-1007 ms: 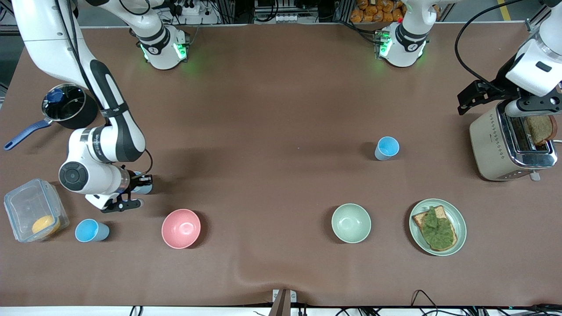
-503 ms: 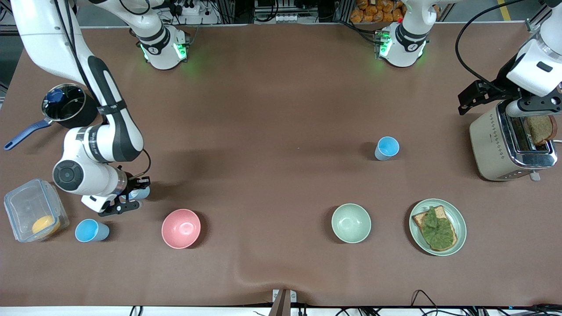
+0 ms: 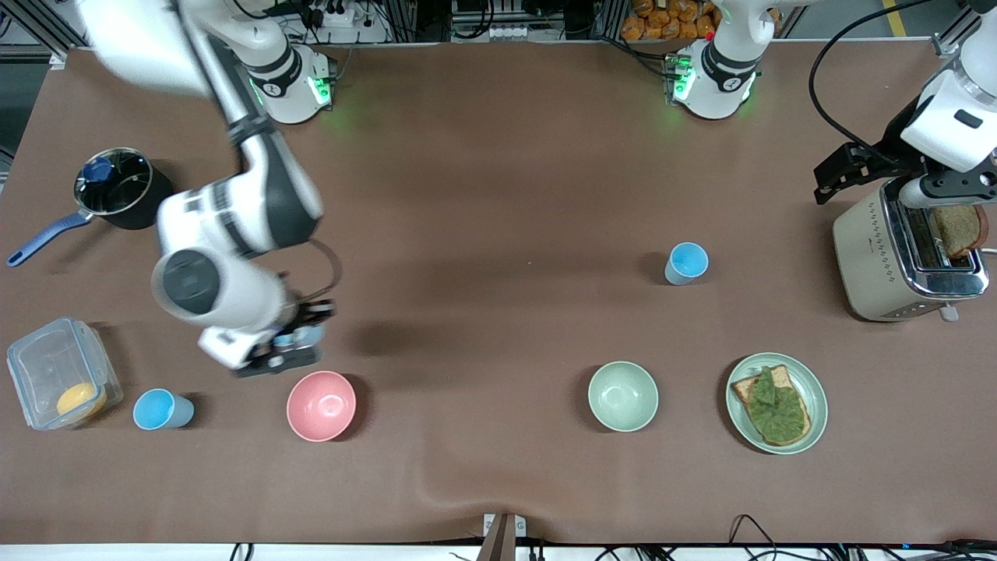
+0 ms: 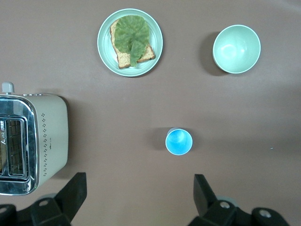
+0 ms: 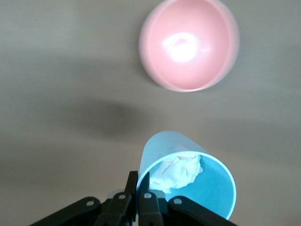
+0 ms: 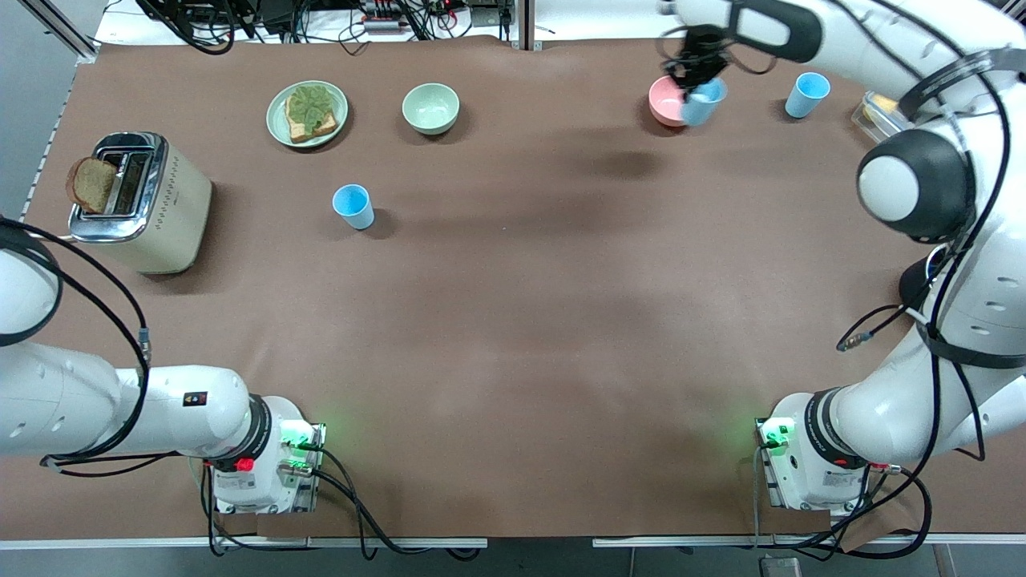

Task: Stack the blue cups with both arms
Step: 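Carry the tissue cup to mid-table, lower it, open the right gripper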

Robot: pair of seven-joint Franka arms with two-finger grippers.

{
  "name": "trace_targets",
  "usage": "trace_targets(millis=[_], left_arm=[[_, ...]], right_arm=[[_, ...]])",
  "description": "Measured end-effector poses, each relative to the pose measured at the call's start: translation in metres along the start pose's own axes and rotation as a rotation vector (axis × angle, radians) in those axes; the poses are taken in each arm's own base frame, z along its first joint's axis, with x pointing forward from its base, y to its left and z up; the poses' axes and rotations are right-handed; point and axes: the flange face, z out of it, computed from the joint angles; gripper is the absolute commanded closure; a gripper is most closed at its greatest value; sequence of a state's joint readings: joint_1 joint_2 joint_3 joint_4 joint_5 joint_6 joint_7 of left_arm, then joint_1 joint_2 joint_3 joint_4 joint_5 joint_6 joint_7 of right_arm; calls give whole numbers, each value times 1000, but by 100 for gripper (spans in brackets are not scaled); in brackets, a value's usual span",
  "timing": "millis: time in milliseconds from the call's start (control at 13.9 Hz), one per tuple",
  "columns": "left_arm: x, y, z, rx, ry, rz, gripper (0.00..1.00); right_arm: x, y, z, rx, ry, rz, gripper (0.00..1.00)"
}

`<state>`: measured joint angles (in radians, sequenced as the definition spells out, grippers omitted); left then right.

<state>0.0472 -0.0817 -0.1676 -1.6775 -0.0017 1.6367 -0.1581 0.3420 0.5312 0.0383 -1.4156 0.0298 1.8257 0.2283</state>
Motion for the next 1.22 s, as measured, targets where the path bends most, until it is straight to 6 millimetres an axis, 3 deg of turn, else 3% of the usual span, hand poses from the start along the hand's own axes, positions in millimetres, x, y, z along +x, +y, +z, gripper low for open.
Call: trace_targets(millis=[288,503,647,863,1150,1222], left_arm=[[0,-1,0,0,-1,-2,0],[0,-2,0,0,-2,-4,0],[0,-2,0,0,-2,-5,0],[0,-4,1,0,-4,-7,0],[0,-12,3,3,-22,-22,0],[0,-13,4,4,-25,-23,0]], right_arm=[[-32,-149,6,61,79,69,100],[-69,-248,42,88,121,75,100],[-93,-294,72,86,115,88,100],[-112,-322,120,42,71,65,100],[-113,-325,166,-15,37,66,100],[-113,-326,166,-15,40,71,71]])
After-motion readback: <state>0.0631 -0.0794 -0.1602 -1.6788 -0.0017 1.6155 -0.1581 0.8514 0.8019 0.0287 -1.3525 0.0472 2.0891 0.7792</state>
